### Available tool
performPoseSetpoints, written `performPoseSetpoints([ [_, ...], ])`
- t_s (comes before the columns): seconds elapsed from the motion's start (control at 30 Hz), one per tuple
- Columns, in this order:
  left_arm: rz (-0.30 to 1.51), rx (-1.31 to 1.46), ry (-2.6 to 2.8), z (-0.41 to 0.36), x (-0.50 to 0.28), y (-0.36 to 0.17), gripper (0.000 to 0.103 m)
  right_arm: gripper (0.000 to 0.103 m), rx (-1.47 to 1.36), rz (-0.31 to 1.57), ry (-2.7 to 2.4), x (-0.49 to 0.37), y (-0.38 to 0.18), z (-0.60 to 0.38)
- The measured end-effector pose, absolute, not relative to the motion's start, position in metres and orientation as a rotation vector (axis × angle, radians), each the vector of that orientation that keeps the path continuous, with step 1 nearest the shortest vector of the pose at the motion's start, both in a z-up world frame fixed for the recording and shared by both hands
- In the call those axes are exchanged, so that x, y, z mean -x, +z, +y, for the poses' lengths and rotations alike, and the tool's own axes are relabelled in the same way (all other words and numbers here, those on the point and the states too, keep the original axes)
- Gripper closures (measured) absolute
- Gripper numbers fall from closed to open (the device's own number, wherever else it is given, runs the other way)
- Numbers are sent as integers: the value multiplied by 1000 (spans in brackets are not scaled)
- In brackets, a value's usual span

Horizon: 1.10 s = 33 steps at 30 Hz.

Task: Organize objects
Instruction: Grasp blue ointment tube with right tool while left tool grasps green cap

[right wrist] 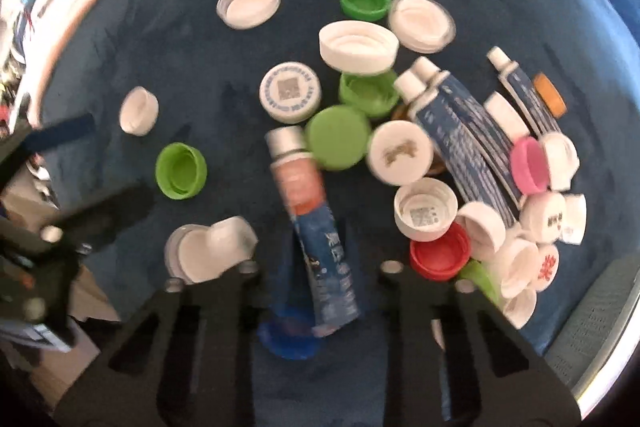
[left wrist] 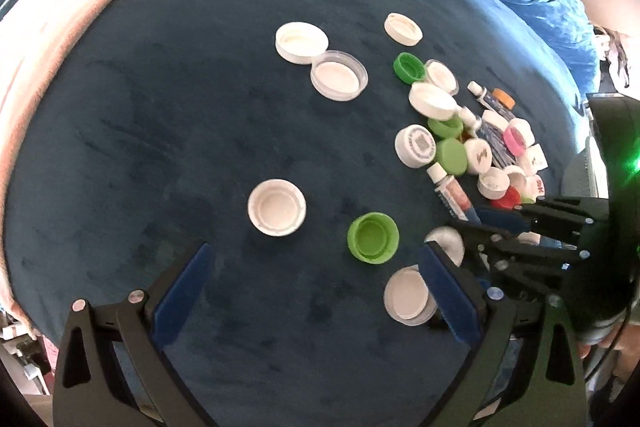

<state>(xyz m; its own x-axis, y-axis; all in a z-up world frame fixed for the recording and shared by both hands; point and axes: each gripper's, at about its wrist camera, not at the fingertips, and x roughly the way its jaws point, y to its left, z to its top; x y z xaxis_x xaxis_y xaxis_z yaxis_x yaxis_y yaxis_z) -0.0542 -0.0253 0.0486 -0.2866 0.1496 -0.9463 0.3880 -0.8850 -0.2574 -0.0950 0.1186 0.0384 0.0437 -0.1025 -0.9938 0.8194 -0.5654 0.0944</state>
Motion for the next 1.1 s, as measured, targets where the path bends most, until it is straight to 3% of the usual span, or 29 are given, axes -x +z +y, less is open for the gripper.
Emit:
performPoseSetpoints([
  [0.3, 741, -1799, -2360, -7, 63, 49, 24, 80, -1680, 669, -1621, 99, 31, 125],
  [0.4, 721, -1836, -2368, 3, 68, 44, 42, 80, -1692, 644, -1616, 99, 30, 126],
  [0.5, 668, -1856, -2365, 9, 71, 36, 44, 80, -1703, 634, -1614, 98, 28, 125],
  [0.57, 654, -1869, -2366, 11, 74, 32, 72, 81, -1692, 643, -1613, 96, 28, 124],
  [0.73, 671, -1840, -2407, 9, 72, 43, 72, 82, -1650, 666, -1624, 90, 35, 121],
  [1.1, 676, -1743, -2480, 5, 74, 74, 72, 84, -1589, 525, -1661, 81, 68, 126],
])
